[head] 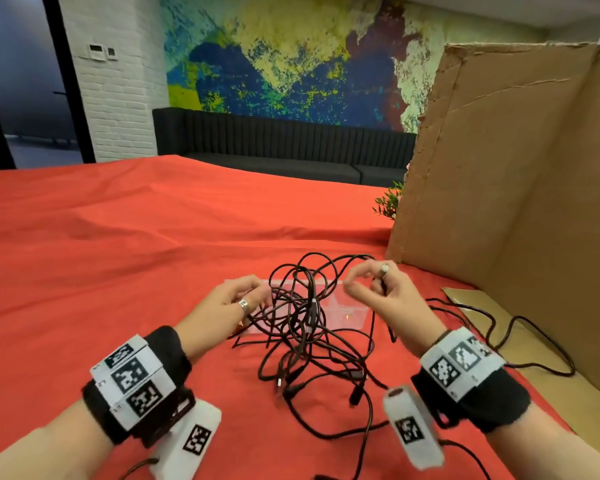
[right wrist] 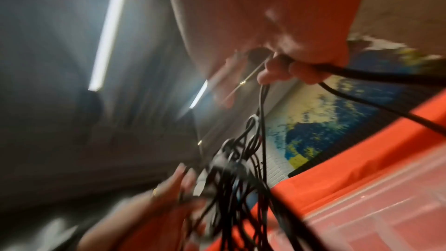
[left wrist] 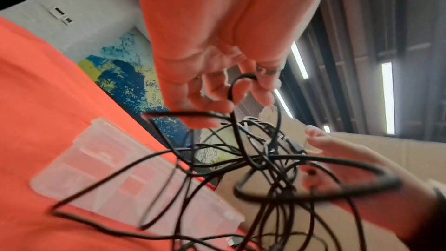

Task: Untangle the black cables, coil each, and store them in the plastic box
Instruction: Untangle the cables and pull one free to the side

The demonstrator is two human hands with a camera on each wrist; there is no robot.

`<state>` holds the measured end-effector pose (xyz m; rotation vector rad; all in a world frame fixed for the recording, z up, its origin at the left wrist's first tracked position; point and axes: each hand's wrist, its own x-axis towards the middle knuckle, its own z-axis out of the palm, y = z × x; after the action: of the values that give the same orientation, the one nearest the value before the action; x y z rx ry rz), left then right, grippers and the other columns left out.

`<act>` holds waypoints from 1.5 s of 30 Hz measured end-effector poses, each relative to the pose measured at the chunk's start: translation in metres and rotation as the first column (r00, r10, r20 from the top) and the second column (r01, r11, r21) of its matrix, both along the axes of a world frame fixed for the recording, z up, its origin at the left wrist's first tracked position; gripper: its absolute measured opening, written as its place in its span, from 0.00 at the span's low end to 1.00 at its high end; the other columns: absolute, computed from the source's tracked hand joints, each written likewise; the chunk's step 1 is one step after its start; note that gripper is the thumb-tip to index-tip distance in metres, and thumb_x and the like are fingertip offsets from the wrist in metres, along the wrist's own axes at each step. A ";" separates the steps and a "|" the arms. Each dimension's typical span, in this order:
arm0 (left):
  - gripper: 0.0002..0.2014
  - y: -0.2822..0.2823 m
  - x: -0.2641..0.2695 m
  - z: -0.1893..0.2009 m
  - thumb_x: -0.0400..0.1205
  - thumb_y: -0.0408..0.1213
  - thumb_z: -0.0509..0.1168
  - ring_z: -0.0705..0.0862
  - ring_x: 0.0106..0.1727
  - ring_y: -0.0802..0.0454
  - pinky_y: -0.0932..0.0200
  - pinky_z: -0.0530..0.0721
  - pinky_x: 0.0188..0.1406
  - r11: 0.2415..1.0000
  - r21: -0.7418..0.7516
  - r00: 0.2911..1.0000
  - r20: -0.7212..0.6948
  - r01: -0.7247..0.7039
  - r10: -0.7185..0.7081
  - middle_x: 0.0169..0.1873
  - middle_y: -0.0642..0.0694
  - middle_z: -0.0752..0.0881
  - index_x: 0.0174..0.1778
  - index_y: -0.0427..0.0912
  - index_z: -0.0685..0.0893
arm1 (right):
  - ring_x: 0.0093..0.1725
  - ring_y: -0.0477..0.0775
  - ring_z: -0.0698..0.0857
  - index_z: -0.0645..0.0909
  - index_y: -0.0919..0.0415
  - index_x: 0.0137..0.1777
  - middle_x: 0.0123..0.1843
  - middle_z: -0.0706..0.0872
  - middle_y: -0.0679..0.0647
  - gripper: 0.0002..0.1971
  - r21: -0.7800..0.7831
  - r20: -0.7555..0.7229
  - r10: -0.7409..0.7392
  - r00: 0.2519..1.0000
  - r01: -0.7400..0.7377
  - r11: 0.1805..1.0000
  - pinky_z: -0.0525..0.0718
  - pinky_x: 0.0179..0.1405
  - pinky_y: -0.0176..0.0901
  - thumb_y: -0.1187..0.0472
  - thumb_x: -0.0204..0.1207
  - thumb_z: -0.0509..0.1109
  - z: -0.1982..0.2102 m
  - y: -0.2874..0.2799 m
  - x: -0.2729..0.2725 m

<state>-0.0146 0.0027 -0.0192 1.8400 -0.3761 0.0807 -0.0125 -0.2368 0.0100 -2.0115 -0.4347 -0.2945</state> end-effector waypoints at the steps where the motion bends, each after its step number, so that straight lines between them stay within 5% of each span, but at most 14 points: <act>1: 0.13 -0.001 -0.001 0.002 0.84 0.40 0.58 0.65 0.26 0.57 0.68 0.68 0.22 0.999 -0.042 0.999 -0.022 -0.034 0.033 0.23 0.55 0.69 0.35 0.46 0.80 | 0.34 0.33 0.69 0.83 0.47 0.39 0.40 0.67 0.45 0.04 -0.089 -0.016 0.032 0.999 -0.033 0.995 0.68 0.38 0.24 0.58 0.72 0.74 -0.001 0.005 -0.009; 3: 0.12 -0.006 -0.004 0.007 0.84 0.42 0.57 0.64 0.27 0.56 0.67 0.70 0.20 0.988 -0.130 0.995 -0.076 -0.079 0.069 0.23 0.56 0.68 0.36 0.48 0.79 | 0.45 0.28 0.70 0.84 0.44 0.41 0.48 0.67 0.44 0.10 -0.187 -0.085 0.037 0.996 -0.053 0.981 0.68 0.53 0.22 0.41 0.66 0.75 -0.005 0.015 -0.021; 7: 0.11 -0.022 -0.014 0.021 0.84 0.45 0.56 0.65 0.26 0.56 0.63 0.73 0.23 0.960 -0.270 0.995 -0.086 -0.072 0.050 0.22 0.58 0.71 0.37 0.48 0.76 | 0.61 0.41 0.72 0.82 0.50 0.33 0.53 0.68 0.44 0.31 -0.282 -0.113 -0.079 0.990 0.045 0.958 0.69 0.69 0.44 0.22 0.50 0.64 -0.015 0.032 -0.027; 11: 0.10 -0.025 -0.016 0.028 0.77 0.51 0.59 0.65 0.33 0.57 0.60 0.73 0.35 0.917 -0.398 0.993 -0.115 -0.020 -0.029 0.31 0.56 0.73 0.35 0.51 0.77 | 0.49 0.41 0.73 0.79 0.50 0.33 0.50 0.71 0.48 0.13 -0.447 -0.110 -0.042 0.993 -0.012 0.894 0.71 0.57 0.34 0.43 0.68 0.73 -0.019 0.035 -0.022; 15: 0.07 -0.002 -0.003 0.031 0.71 0.44 0.64 0.72 0.36 0.57 0.56 0.67 0.41 0.796 -0.591 0.976 -0.217 -0.134 0.003 0.32 0.53 0.76 0.28 0.49 0.76 | 0.29 0.37 0.72 0.73 0.50 0.29 0.25 0.74 0.42 0.16 -0.258 -0.111 -0.020 0.994 -0.010 0.966 0.67 0.35 0.31 0.59 0.79 0.66 -0.013 0.019 -0.007; 17: 0.09 0.013 0.003 0.033 0.64 0.41 0.67 0.71 0.29 0.55 0.58 0.71 0.39 0.646 -0.740 0.960 -0.277 -0.185 -0.042 0.27 0.50 0.72 0.24 0.46 0.74 | 0.27 0.40 0.69 0.73 0.55 0.33 0.28 0.76 0.44 0.13 -0.143 -0.111 -0.087 0.990 0.070 0.987 0.69 0.31 0.34 0.60 0.82 0.62 -0.014 0.008 0.000; 19: 0.13 0.020 0.005 0.034 0.63 0.43 0.68 0.66 0.21 0.56 0.62 0.74 0.26 0.602 -0.780 0.956 -0.280 -0.172 -0.090 0.21 0.51 0.65 0.20 0.45 0.70 | 0.27 0.45 0.68 0.71 0.58 0.38 0.31 0.80 0.46 0.11 0.061 -0.196 -0.112 0.974 0.126 0.990 0.67 0.24 0.30 0.61 0.83 0.59 -0.015 0.000 0.007; 23: 0.14 0.022 0.003 0.036 0.73 0.46 0.63 0.58 0.15 0.60 0.66 0.61 0.14 0.737 -0.664 0.955 -0.282 -0.128 -0.089 0.15 0.55 0.58 0.24 0.43 0.73 | 0.31 0.48 0.71 0.69 0.57 0.34 0.44 0.70 0.56 0.12 0.140 -0.233 -0.239 0.943 0.276 0.951 0.67 0.20 0.25 0.59 0.81 0.60 -0.018 -0.008 0.021; 28: 0.15 0.025 0.006 0.032 0.82 0.41 0.57 0.54 0.13 0.61 0.68 0.54 0.14 0.873 -0.450 0.949 -0.313 -0.189 0.044 0.13 0.57 0.56 0.40 0.33 0.83 | 0.25 0.48 0.74 0.69 0.58 0.34 0.34 0.75 0.53 0.11 0.412 -0.322 -0.213 0.922 0.340 0.845 0.63 0.15 0.30 0.67 0.79 0.55 -0.016 -0.010 0.022; 33: 0.14 0.029 0.011 0.025 0.84 0.38 0.58 0.53 0.12 0.62 0.71 0.52 0.13 0.875 -0.405 0.928 -0.353 -0.265 0.118 0.14 0.57 0.56 0.39 0.33 0.81 | 0.18 0.45 0.75 0.67 0.60 0.37 0.36 0.76 0.52 0.11 0.616 -0.360 -0.191 0.913 0.386 0.686 0.60 0.12 0.28 0.68 0.80 0.50 -0.014 -0.013 0.025; 36: 0.13 0.031 0.015 0.021 0.84 0.38 0.59 0.53 0.12 0.62 0.74 0.51 0.13 0.874 -0.367 0.918 -0.347 -0.320 0.191 0.14 0.56 0.57 0.37 0.35 0.80 | 0.29 0.45 0.77 0.69 0.57 0.35 0.38 0.80 0.51 0.13 0.679 -0.372 -0.103 0.923 0.346 0.648 0.64 0.19 0.34 0.68 0.79 0.50 -0.012 -0.011 0.025; 38: 0.13 0.032 0.017 0.018 0.84 0.38 0.59 0.53 0.13 0.62 0.74 0.51 0.14 0.882 -0.320 0.913 -0.332 -0.347 0.239 0.14 0.57 0.57 0.37 0.36 0.79 | 0.37 0.46 0.76 0.70 0.55 0.34 0.39 0.81 0.50 0.12 0.713 -0.385 0.030 0.923 0.276 0.645 0.64 0.28 0.38 0.65 0.78 0.53 -0.007 -0.014 0.023; 41: 0.13 0.034 0.019 0.014 0.84 0.39 0.59 0.53 0.13 0.61 0.74 0.51 0.15 0.892 -0.271 0.907 -0.321 -0.363 0.272 0.15 0.57 0.57 0.37 0.36 0.80 | 0.29 0.45 0.71 0.69 0.52 0.27 0.29 0.70 0.46 0.14 0.760 -0.401 0.326 0.856 0.111 0.641 0.63 0.26 0.38 0.52 0.73 0.62 0.000 -0.025 0.016; 45: 0.14 0.036 0.021 0.012 0.84 0.39 0.59 0.53 0.13 0.61 0.75 0.52 0.15 0.891 -0.248 0.900 -0.323 -0.379 0.293 0.15 0.56 0.57 0.37 0.36 0.80 | 0.24 0.46 0.58 0.65 0.53 0.27 0.24 0.58 0.46 0.18 0.698 -0.367 0.303 0.879 0.046 0.714 0.59 0.23 0.36 0.44 0.74 0.60 0.001 -0.029 0.012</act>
<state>0.0067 0.0388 -0.0068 1.5615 0.1561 0.1134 -0.0004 -0.2654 0.0110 -1.2263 -0.1218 0.1193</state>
